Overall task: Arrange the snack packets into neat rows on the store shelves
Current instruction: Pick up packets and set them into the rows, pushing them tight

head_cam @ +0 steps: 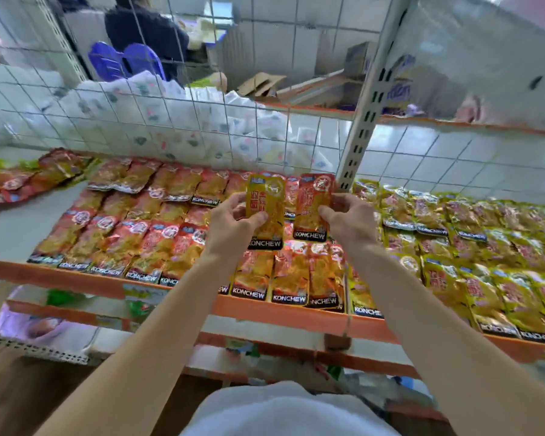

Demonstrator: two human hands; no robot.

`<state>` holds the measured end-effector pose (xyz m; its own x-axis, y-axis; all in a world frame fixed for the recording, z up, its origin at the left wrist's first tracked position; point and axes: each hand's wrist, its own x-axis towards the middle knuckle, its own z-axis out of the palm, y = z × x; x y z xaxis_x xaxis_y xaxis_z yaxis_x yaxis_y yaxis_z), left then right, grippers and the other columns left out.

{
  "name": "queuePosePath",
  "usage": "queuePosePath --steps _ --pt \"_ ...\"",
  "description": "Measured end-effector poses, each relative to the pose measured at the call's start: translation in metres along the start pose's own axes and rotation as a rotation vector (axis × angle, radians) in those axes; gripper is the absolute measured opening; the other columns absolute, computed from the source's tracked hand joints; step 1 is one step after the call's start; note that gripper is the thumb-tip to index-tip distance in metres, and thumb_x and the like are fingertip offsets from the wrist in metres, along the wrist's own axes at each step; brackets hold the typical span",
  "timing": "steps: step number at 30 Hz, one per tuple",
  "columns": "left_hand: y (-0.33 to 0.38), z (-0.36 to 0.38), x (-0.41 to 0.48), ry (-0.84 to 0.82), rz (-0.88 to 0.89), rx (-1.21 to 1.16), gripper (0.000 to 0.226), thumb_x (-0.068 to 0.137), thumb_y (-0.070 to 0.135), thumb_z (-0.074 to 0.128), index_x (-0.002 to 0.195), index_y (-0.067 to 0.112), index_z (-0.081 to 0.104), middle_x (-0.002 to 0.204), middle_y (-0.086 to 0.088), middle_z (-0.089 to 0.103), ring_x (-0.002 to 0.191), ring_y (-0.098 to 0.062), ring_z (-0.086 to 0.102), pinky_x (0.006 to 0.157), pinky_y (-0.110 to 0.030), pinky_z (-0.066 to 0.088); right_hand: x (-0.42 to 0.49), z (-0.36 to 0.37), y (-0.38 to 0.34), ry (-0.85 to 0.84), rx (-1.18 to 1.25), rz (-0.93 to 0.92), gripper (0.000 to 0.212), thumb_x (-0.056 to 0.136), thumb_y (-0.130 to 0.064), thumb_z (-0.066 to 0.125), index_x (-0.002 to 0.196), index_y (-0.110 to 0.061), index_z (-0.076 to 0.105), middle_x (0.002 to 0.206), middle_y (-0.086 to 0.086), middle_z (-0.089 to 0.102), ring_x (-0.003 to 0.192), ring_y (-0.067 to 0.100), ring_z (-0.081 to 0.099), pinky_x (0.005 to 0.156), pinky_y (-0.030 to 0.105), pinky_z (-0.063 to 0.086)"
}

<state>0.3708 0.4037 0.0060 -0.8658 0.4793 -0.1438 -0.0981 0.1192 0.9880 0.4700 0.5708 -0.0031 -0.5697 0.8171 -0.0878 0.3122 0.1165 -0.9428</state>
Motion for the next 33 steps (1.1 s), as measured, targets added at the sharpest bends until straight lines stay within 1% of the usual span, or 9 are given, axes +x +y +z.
queuePosePath --steps 3,6,8,11,15,19,24,28,33 --pt "0.001 -0.009 0.011 -0.048 0.007 0.011 0.032 0.087 0.005 0.073 0.108 0.028 0.067 0.094 -0.002 0.075 0.088 -0.016 0.074 0.081 -0.029 0.059 0.012 0.016 -0.002 0.017 -0.072 0.01 0.011 0.09 -0.013 0.072 0.1 -0.017 0.069 0.089 -0.004 0.069 0.081 0.011 0.065 0.077 0.025 0.055" --pt "0.0 -0.017 0.017 -0.068 0.022 0.032 0.036 0.088 0.007 0.073 0.121 0.019 0.065 0.099 -0.003 0.072 0.081 0.004 0.069 0.065 -0.009 0.05 0.019 0.028 0.002 0.03 -0.16 -0.001 0.015 0.091 -0.012 0.07 0.106 -0.011 0.07 0.087 -0.005 0.067 0.073 0.005 0.06 0.07 0.022 0.052" --pt "-0.002 -0.02 0.018 -0.078 0.025 0.029 0.033 0.088 0.006 0.072 0.117 0.022 0.065 0.099 -0.001 0.07 0.081 0.008 0.067 0.062 -0.006 0.048 0.02 0.035 0.006 0.045 -0.252 -0.023 0.023 0.092 -0.011 0.069 0.114 -0.007 0.069 0.095 0.002 0.067 0.081 0.014 0.061 0.072 0.023 0.047" --pt "-0.007 -0.023 0.021 -0.1 0.007 0.015 0.032 0.088 0.006 0.072 0.115 0.023 0.065 0.095 0.001 0.073 0.085 -0.003 0.071 0.068 -0.013 0.051 0.02 0.041 0.01 0.073 -0.363 -0.042 0.035 0.091 -0.014 0.07 0.124 -0.004 0.066 0.106 0.009 0.068 0.095 0.02 0.059 0.081 0.023 0.043" --pt "-0.012 -0.023 0.024 -0.127 0.0 0.039 0.032 0.088 0.007 0.073 0.117 0.02 0.068 0.095 -0.001 0.076 0.089 -0.017 0.074 0.08 -0.027 0.057 0.015 0.044 0.013 0.067 -0.489 -0.059 0.055 0.092 -0.021 0.069 0.143 -0.011 0.052 0.129 0.014 0.059 0.128 0.033 0.042 0.106 0.039 0.037" --pt "-0.016 -0.016 0.024 -0.146 -0.002 0.056 0.038 0.088 0.009 0.073 0.124 0.018 0.066 0.099 -0.002 0.075 0.092 -0.018 0.073 0.087 -0.034 0.058 -0.003 0.038 0.014 0.092 -0.356 -0.118 0.071 0.095 -0.016 0.065 0.156 -0.02 0.03 0.142 0.005 0.051 0.137 0.029 0.029 0.112 0.04 0.028" --pt "-0.019 0.013 0.015 -0.192 -0.034 0.025 0.032 0.085 0.013 0.075 0.114 0.024 0.067 0.107 -0.006 0.073 0.102 -0.026 0.07 0.094 -0.041 0.057 -0.027 0.003 0.025 0.156 -0.404 -0.281 0.07 0.094 -0.01 0.064 0.154 -0.03 0.034 0.146 -0.005 0.049 0.135 0.02 0.031 0.107 0.029 0.024" --pt "-0.021 0.054 0.004 -0.275 -0.044 0.056 0.048 0.089 0.011 0.073 0.132 0.023 0.057 0.112 -0.002 0.068 0.096 -0.009 0.067 0.086 -0.024 0.055 -0.036 -0.036 0.044 0.214 -0.486 -0.306 0.068 0.092 -0.005 0.064 0.151 -0.027 0.039 0.147 -0.006 0.049 0.135 0.02 0.03 0.106 0.027 0.026" --pt "-0.021 0.107 -0.011 -0.365 0.1 0.223 0.069 0.088 0.008 0.071 0.14 0.048 0.049 0.13 0.004 0.06 0.11 -0.012 0.061 0.09 -0.022 0.052 -0.038 -0.083 0.068 0.255 -0.509 -0.244 0.068 0.093 -0.015 0.065 0.153 -0.026 0.037 0.129 -0.002 0.059 0.125 0.019 0.034 0.096 0.031 0.03"
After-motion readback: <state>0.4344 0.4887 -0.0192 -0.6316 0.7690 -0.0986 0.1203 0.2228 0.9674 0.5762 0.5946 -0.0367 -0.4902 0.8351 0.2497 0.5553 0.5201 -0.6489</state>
